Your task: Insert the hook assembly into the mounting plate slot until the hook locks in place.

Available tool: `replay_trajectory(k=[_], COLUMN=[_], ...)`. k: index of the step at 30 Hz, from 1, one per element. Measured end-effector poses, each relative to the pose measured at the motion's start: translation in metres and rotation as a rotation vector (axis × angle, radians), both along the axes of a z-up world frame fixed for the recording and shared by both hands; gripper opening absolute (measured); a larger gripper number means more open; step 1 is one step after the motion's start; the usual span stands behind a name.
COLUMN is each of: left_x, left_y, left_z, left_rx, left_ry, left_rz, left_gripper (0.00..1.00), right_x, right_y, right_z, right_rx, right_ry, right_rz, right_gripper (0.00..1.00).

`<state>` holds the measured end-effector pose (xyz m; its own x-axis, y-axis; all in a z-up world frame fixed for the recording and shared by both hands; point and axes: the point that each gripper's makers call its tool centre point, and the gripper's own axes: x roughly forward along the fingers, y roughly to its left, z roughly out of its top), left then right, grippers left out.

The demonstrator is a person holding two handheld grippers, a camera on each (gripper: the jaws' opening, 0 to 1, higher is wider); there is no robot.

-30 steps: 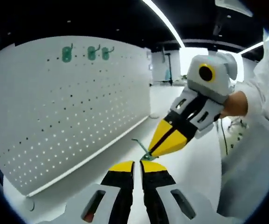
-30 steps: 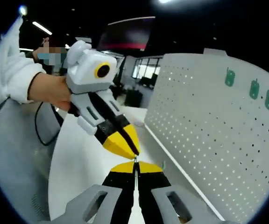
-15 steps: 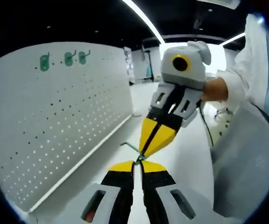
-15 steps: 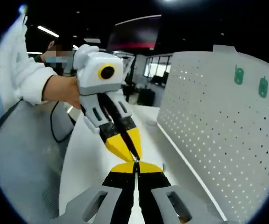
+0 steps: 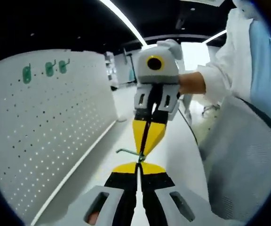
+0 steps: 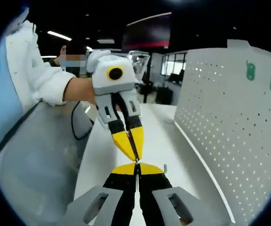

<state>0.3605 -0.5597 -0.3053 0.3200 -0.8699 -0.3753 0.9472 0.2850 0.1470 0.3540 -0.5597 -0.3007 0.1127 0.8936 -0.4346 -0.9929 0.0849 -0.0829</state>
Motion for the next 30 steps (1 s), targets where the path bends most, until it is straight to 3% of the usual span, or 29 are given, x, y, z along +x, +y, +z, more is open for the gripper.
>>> replay_trajectory(k=[12, 30], left_x=[-0.004, -0.013], left_y=[-0.004, -0.010], left_z=[0.004, 0.000], left_rx=[-0.037, -0.039], left_ry=[0.023, 0.064], left_rz=[-0.015, -0.048], left_gripper=[0.06, 0.01], right_x=[-0.005, -0.011], right_y=[0.000, 0.000], right_z=[0.008, 0.006], right_rx=[0.035, 0.025], right_ry=[0.034, 0.057], right_rz=[0.016, 0.023], right_gripper=[0.00, 0.01])
